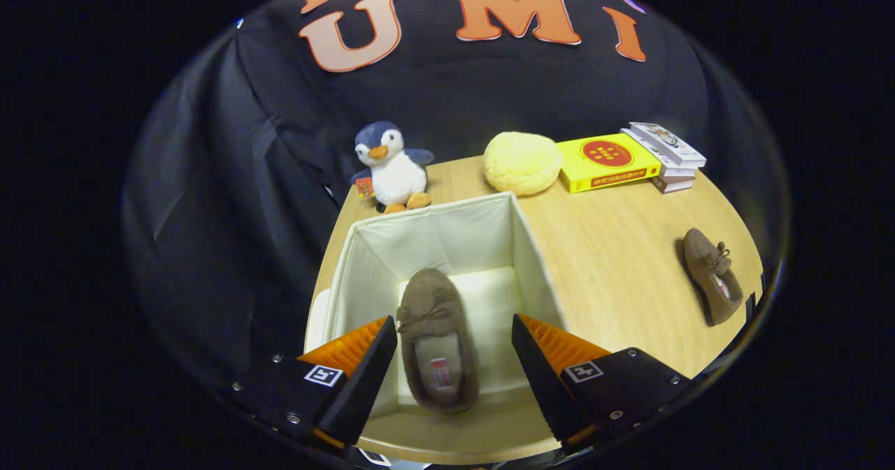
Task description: Open the storage box then place both shoes into the box .Put the left shoe in first, then the right shoe, with the right side of both shoes facing outward in a uniform manner.
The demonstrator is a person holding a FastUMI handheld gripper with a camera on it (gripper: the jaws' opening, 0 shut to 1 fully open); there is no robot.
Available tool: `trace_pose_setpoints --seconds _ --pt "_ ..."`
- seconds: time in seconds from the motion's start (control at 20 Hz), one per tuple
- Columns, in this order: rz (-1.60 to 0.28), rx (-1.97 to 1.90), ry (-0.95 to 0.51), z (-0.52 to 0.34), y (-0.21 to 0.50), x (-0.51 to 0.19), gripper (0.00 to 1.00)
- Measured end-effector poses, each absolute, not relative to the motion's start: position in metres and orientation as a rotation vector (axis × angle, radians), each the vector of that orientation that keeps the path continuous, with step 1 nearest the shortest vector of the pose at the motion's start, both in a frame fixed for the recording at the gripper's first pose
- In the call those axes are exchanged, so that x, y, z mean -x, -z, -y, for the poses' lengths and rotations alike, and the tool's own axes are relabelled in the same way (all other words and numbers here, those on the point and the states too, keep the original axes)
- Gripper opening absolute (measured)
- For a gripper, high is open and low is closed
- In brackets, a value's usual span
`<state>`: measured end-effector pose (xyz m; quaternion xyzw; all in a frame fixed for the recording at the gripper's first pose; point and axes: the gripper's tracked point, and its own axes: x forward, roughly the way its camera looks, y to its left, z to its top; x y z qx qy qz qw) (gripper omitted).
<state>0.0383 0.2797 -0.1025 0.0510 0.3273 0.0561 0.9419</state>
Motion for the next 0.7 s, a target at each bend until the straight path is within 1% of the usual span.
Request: trace_pose_setpoints --seconds 0.3,0.5,0.7 --pt "-0.552 -0.171 -0.028 -0.168 0.055 -0.04 0.99" --pt "-0.521 -0.178 0.049 -0.087 0.05 -0.038 0.99" --pt "-0.507 -0.17 0.096 -0.014 0.06 -0.042 0.99"
